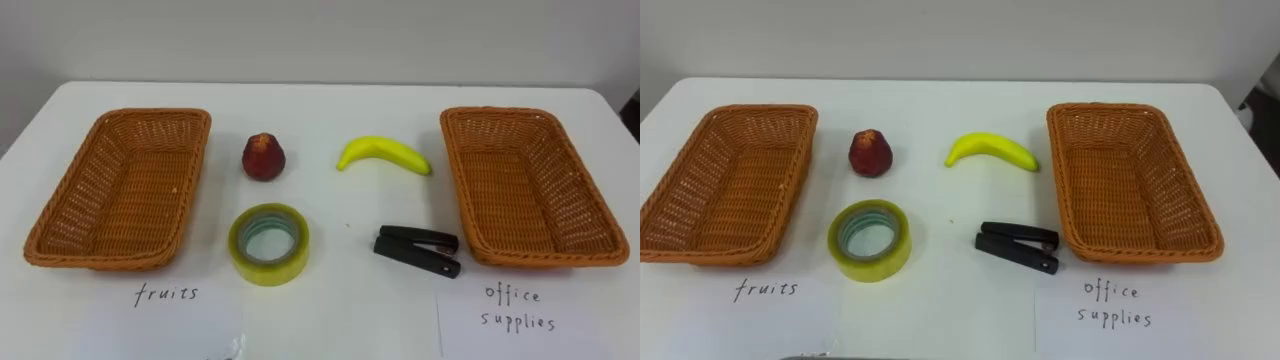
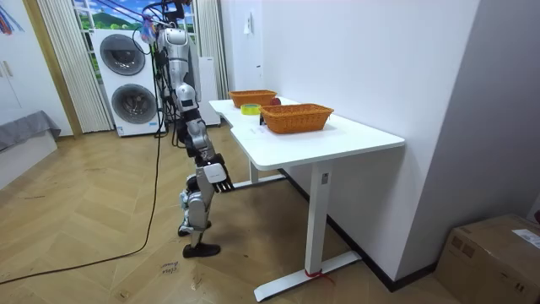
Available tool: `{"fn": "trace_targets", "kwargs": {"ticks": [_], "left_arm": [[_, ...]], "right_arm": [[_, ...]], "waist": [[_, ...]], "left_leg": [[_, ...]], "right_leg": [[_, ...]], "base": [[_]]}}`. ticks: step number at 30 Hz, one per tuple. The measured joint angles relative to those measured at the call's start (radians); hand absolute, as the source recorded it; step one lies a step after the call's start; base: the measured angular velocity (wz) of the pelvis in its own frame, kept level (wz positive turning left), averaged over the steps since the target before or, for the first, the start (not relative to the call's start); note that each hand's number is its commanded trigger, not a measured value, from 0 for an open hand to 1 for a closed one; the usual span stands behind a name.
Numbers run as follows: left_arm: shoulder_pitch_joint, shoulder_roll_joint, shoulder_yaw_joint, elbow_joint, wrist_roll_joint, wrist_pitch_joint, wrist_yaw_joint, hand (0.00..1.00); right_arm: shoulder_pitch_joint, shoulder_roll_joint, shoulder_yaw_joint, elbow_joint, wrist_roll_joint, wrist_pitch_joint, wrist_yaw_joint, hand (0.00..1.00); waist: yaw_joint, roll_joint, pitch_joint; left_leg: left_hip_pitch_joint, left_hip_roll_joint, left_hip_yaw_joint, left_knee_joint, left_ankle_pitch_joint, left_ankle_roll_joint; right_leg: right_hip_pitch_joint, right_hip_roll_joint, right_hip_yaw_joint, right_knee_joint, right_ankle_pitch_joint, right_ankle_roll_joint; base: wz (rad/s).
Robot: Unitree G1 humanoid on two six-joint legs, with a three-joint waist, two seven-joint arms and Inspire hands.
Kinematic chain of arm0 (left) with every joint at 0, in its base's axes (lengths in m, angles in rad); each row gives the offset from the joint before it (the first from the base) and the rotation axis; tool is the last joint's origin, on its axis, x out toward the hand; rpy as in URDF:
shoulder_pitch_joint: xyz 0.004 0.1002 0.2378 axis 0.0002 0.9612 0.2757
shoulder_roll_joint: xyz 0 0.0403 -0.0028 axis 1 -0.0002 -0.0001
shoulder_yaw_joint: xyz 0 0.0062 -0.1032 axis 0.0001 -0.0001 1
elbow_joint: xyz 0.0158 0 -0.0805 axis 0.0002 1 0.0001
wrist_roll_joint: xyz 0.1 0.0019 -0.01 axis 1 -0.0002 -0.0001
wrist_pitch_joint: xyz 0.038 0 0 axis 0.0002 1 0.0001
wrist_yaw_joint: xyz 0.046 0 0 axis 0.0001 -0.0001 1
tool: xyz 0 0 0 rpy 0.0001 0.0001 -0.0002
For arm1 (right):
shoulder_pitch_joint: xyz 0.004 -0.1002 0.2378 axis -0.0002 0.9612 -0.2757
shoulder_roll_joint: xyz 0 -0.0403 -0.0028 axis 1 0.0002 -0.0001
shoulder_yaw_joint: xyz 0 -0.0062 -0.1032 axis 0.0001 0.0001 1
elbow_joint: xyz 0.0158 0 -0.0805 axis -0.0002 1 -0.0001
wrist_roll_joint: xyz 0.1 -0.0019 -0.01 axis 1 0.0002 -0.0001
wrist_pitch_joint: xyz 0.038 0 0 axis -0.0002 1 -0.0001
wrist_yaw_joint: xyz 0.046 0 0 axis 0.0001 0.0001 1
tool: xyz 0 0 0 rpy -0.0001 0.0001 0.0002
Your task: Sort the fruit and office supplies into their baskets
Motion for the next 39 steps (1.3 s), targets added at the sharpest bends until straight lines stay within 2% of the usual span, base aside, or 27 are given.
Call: {"fn": "trace_targets", "kwargs": {"ticks": [4, 11, 19, 25, 31, 34, 37, 39], "left_arm": [[0.0, 0.0, 0.002, 0.0, 0.009, -0.006, 0.001, 0.0], [-0.001, 0.018, -0.002, 0.0, 0.103, -0.011, 0.005, 0.0], [0.015, 0.016, -0.018, -0.001, 0.104, -0.017, 0.027, 0.0], [0.03, 0.017, 0.001, -0.002, 0.107, -0.015, 0.029, 0.0], [0.035, 0.018, 0.024, 0.0, 0.108, 0.017, 0.028, 0.0], [0.037, 0.019, 0.041, 0.001, 0.111, 0.03, 0.028, 0.0], [0.04, 0.019, 0.071, 0.005, 0.14, 0.036, 0.028, 0.0], [0.052, 0.021, 0.078, -0.007, 0.15, 0.036, 0.028, 0.0]], "right_arm": [[-0.002, 0.0, 0.003, 0.0, -0.001, -0.001, 0.0, 0.0], [-0.003, 0.0, 0.005, 0.004, 0.013, 0.003, -0.001, 0.0], [0.002, 0.005, 0.022, 0.025, 0.101, 0.003, -0.014, 0.0], [0.019, 0.005, 0.013, 0.043, 0.173, 0.005, -0.029, 0.0], [0.041, 0.003, -0.048, 0.044, 0.208, 0.044, -0.068, 0.0], [0.041, 0.002, -0.088, 0.045, 0.211, 0.051, -0.08, 0.0], [0.038, 0.001, -0.168, 0.045, 0.219, 0.059, -0.095, 0.0], [0.036, -0.002, -0.215, 0.03, 0.28, 0.061, -0.124, 0.0]], "waist": [[0.0, 0.0, 0.0005], [-0.002, -0.013, 0.0027], [-0.003, -0.013, 0.0027], [-0.003, -0.019, 0.0025], [-0.008, -0.022, 0.0028], [-0.024, -0.02, 0.0028], [-0.047, -0.02, 0.003], [-0.06, -0.022, 0.0024]], "left_leg": [[0.0, 0.0, 0.002, 0.0, 0.0, 0.0], [0.003, 0.0, 0.002, 0.001, 0.0, 0.0], [0.009, 0.0, -0.002, -0.001, 0.0, 0.0], [0.02, -0.001, -0.001, -0.009, 0.0, 0.0], [0.034, -0.002, 0.0, -0.016, 0.0, 0.0], [0.033, -0.003, 0.001, -0.016, 0.0, 0.0], [0.034, -0.003, 0.002, -0.016, 0.0, 0.0], [0.033, -0.003, 0.002, -0.016, 0.0, 0.0]], "right_leg": [[0.004, 0.0, -0.003, 0.0, 0.0, 0.0], [0.007, -0.002, -0.014, -0.001, 0.0, 0.0], [0.01, -0.001, -0.012, -0.002, 0.0, 0.0], [0.018, 0.002, 0.0, -0.012, 0.0, 0.001], [0.032, 0.001, 0.003, -0.015, 0.0, 0.002], [0.032, 0.001, 0.003, -0.015, -0.001, 0.002], [0.031, 0.001, 0.002, -0.014, -0.001, 0.003], [0.029, 0.001, 0.003, -0.013, -0.002, 0.003]], "base": [[0.01], [0.04], [0.0], [-0.05], [0.0], [0.0], [0.0], [0.0]]}}
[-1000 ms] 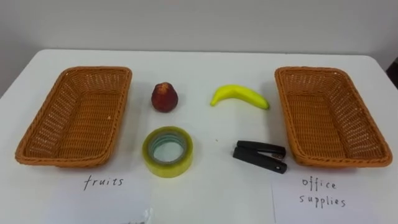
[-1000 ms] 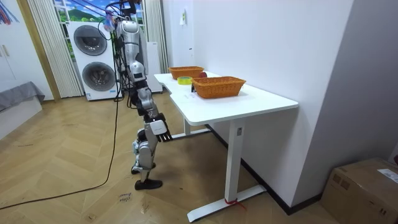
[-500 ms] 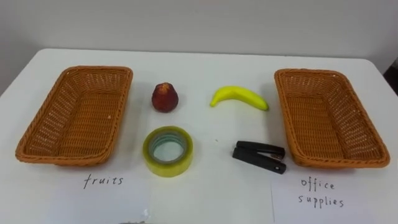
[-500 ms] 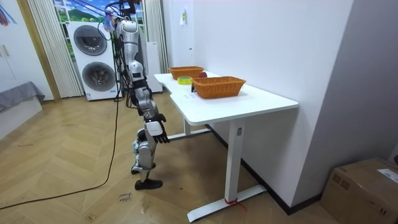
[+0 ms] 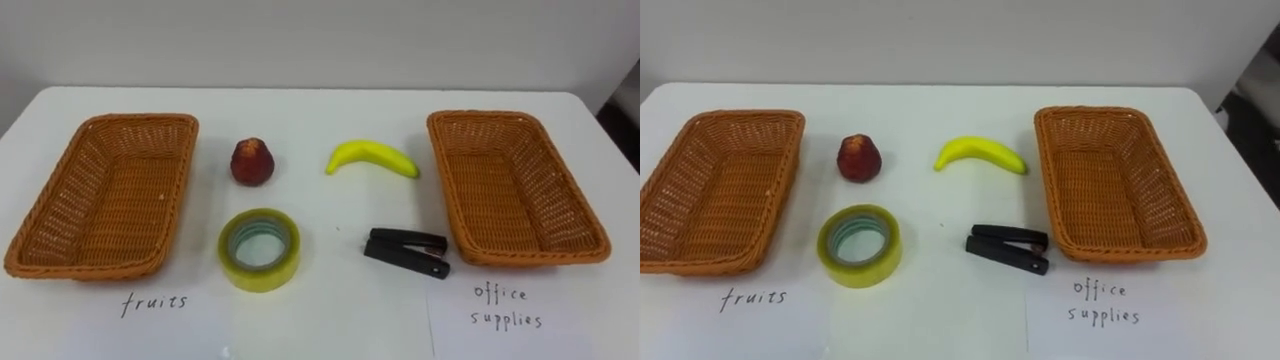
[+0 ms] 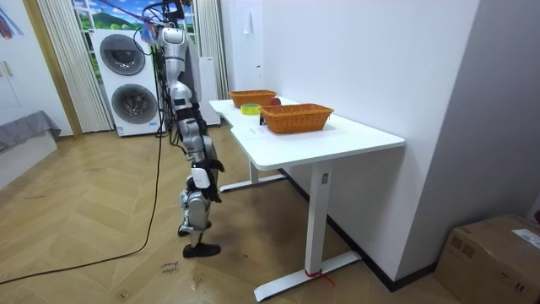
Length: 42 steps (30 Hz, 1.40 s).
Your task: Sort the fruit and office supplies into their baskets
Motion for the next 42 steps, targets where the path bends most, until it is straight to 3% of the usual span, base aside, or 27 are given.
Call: {"fn": "trace_targets", "kwargs": {"ticks": [6, 9, 16, 23, 27, 37, 42], "left_arm": [[0.033, 0.0, 0.073, -0.035, 0.003, -0.001, 0.026, 0.0], [0.034, 0.002, 0.074, -0.035, 0.002, -0.002, 0.049, 0.0], [0.035, 0.002, 0.07, -0.034, 0.002, -0.011, 0.066, 0.0], [0.041, 0.007, 0.072, -0.04, 0.024, -0.013, 0.066, 0.0], [0.061, 0.006, 0.07, -0.09, 0.027, -0.012, 0.065, 0.0], [0.063, 0.006, 0.073, -0.109, 0.091, -0.013, 0.065, 0.0], [0.058, 0.007, 0.071, -0.105, 0.096, -0.013, 0.062, 0.0]], "right_arm": [[0.02, -0.007, -0.186, -0.15, 0.091, -0.003, -0.115, 0.0], [0.019, -0.009, -0.227, -0.228, 0.127, -0.01, -0.184, 0.0], [0.014, -0.014, -0.26, -0.435, 0.199, -0.048, -0.333, 0.0], [0.024, -0.015, -0.292, -0.619, 0.199, -0.092, -0.511, 0.0], [0.06, -0.015, -0.295, -0.783, 0.198, -0.094, -0.596, 0.0], [0.061, -0.021, -0.345, -1.001, 0.085, -0.112, -0.783, 0.0], [0.06, -0.052, -0.343, -1.183, 0.048, -0.132, -0.845, 0.0]], "waist": [[-0.024, -0.003, -0.0011], [-0.036, -0.004, -0.0011], [-0.05, -0.002, -0.0018], [-0.054, -0.015, -0.006], [-0.054, -0.017, -0.0068], [-0.055, -0.02, -0.004], [-0.054, -0.022, -0.0025]], "left_leg": [[0.007, -0.001, 0.001, 0.0, 0.0, 0.0], [0.009, -0.002, 0.002, 0.0, 0.0, 0.0], [0.008, -0.002, 0.025, 0.0, 0.0, 0.0], [0.002, -0.003, 0.031, -0.001, 0.0, 0.0], [-0.008, -0.003, 0.031, -0.002, 0.0, 0.0], [-0.016, -0.007, 0.033, -0.013, 0.003, 0.005], [-0.012, -0.011, 0.033, -0.013, 0.003, 0.005]], "right_leg": [[-0.004, 0.0, 0.021, 0.002, -0.001, 0.001], [-0.004, -0.001, 0.025, 0.005, -0.002, 0.002], [-0.025, -0.002, 0.05, 0.034, -0.005, 0.003], [-0.038, -0.003, 0.056, 0.035, -0.006, 0.004], [-0.051, -0.002, 0.057, 0.038, -0.006, 0.004], [-0.062, 0.0, 0.059, 0.048, -0.007, 0.006], [-0.06, -0.002, 0.061, 0.047, -0.009, 0.011]], "base": [[-0.09], [-0.02], [-0.11], [-0.02], [0.0], [-0.01], [0.01]]}}
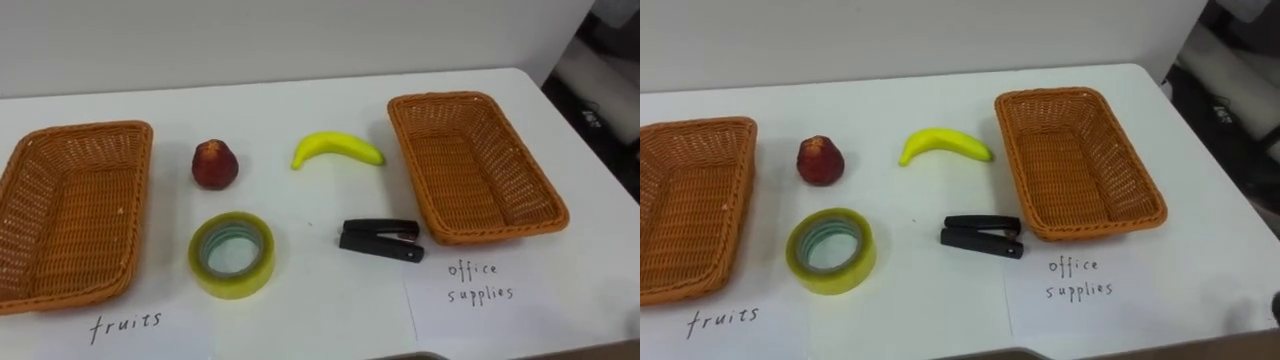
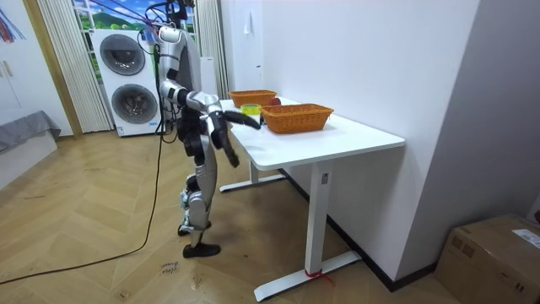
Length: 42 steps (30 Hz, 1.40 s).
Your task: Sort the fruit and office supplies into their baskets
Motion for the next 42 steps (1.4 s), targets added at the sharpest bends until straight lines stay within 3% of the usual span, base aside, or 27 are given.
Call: {"fn": "trace_targets", "kwargs": {"ticks": [5, 9, 15, 24, 28, 34, 42], "left_arm": [[0.003, 0.0, -0.002, 0.0, 0.032, 0.003, -0.002, 0.0], [0.002, 0.003, -0.004, 0.0, 0.031, 0.003, -0.001, 0.0], [0.001, 0.011, -0.016, 0.008, 0.038, 0.004, -0.002, 0.0], [0.0, 0.018, -0.02, 0.002, 0.037, 0.002, -0.019, 0.0], [-0.001, 0.028, -0.037, 0.012, 0.037, -0.002, -0.019, 0.0], [0.0, 0.032, -0.039, 0.043, 0.047, 0.008, -0.025, 0.0], [0.0, 0.032, -0.039, 0.043, 0.098, 0.014, -0.047, 0.0]], "right_arm": [[-0.003, -0.015, 0.0, -0.114, -0.112, -0.008, -0.055, 0.0], [-0.019, -0.051, -0.002, -0.128, -0.19, -0.016, -0.071, 0.0], [-0.019, -0.052, -0.005, -0.213, -0.2, -0.015, -0.062, 0.0], [-0.049, -0.075, -0.027, -0.314, -0.201, -0.017, -0.01, 0.0], [-0.089, -0.076, -0.025, -0.318, -0.2, -0.017, 0.017, 0.0], [-0.14, -0.077, 0.013, -0.32, -0.201, -0.016, 0.069, 0.0], [-0.162, -0.083, 0.047, -0.36, -0.217, -0.015, 0.182, 0.0]], "waist": [[0.0, -0.005, 0.0015], [-0.002, -0.01, 0.002], [-0.005, -0.017, 0.0016], [0.006, -0.036, -0.0028], [0.008, -0.04, 0.0062], [0.012, -0.038, 0.0068], [0.039, -0.029, 0.0015]], "left_leg": [[-0.006, 0.0, 0.0, 0.0, 0.0, 0.0], [-0.011, 0.0, 0.0, -0.001, 0.0, 0.0], [-0.022, 0.0, -0.005, -0.002, 0.0, 0.0], [-0.022, 0.002, -0.006, -0.002, 0.0, 0.0], [-0.022, 0.002, -0.006, -0.002, 0.0, 0.001], [-0.021, 0.003, -0.003, 0.0, 0.002, 0.004], [-0.021, 0.003, -0.008, 0.002, 0.004, 0.006]], "right_leg": [[-0.006, 0.001, -0.002, 0.001, -0.001, 0.002], [-0.012, 0.0, -0.002, 0.003, -0.001, 0.001], [-0.017, 0.0, -0.01, 0.002, -0.001, 0.001], [-0.027, 0.001, -0.009, 0.011, 0.001, -0.001], [-0.03, 0.0, -0.005, 0.021, 0.002, -0.001], [-0.033, 0.001, 0.003, 0.021, 0.003, -0.003], [-0.029, 0.001, -0.001, 0.021, 0.007, -0.004]], "base": [[0.02], [0.0], [0.0], [0.0], [-0.02], [0.0], [0.01]]}}
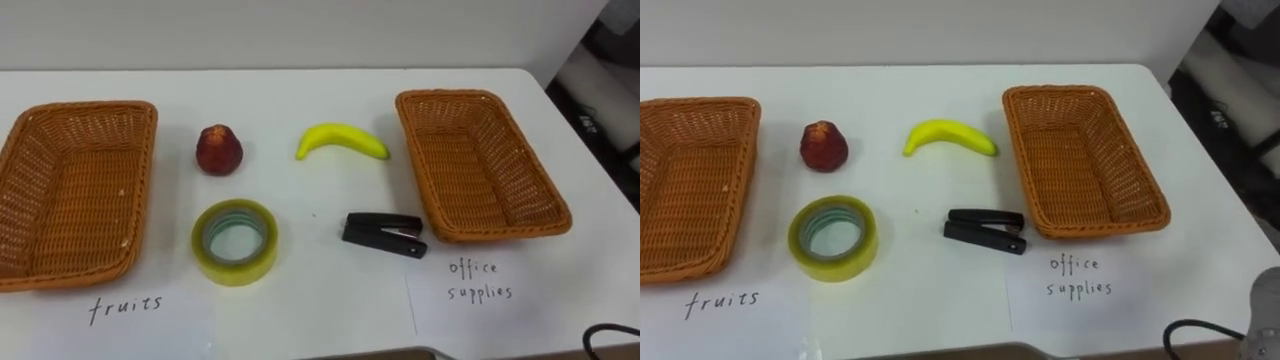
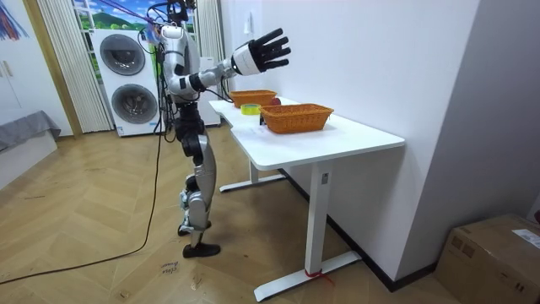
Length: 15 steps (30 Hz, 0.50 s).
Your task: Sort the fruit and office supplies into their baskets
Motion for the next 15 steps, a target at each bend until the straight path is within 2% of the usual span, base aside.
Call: {"fn": "trace_targets", "kwargs": {"ticks": [6, 8, 15], "left_arm": [[-0.008, -0.003, -0.024, -0.001, 0.049, -0.002, -0.002, 0.0], [-0.011, -0.003, -0.027, 0.0, 0.049, -0.002, -0.002, 0.0], [-0.011, -0.004, -0.04, 0.003, 0.049, -0.001, -0.014, 0.0]], "right_arm": [[-0.074, -0.025, 0.092, -0.041, -0.026, 0.0, 0.075, 0.0], [-0.078, -0.036, 0.115, -0.055, -0.028, -0.001, 0.091, 0.0], [-0.079, -0.037, 0.163, -0.082, -0.069, 0.0, 0.164, 0.0]], "waist": [[0.001, 0.006, -0.0026], [0.008, 0.005, -0.0027], [0.033, 0.004, -0.0019]], "left_leg": [[0.001, 0.003, -0.003, 0.0, 0.0, 0.0], [0.001, 0.004, -0.004, 0.0, 0.0, 0.0], [-0.001, 0.008, -0.004, 0.003, 0.0, 0.0]], "right_leg": [[0.002, 0.001, -0.009, 0.0, 0.002, -0.003], [0.002, 0.001, -0.009, 0.0, 0.003, -0.004], [0.001, 0.0, -0.012, 0.001, 0.006, -0.008]], "base": [[0.02], [0.0], [0.0]]}}
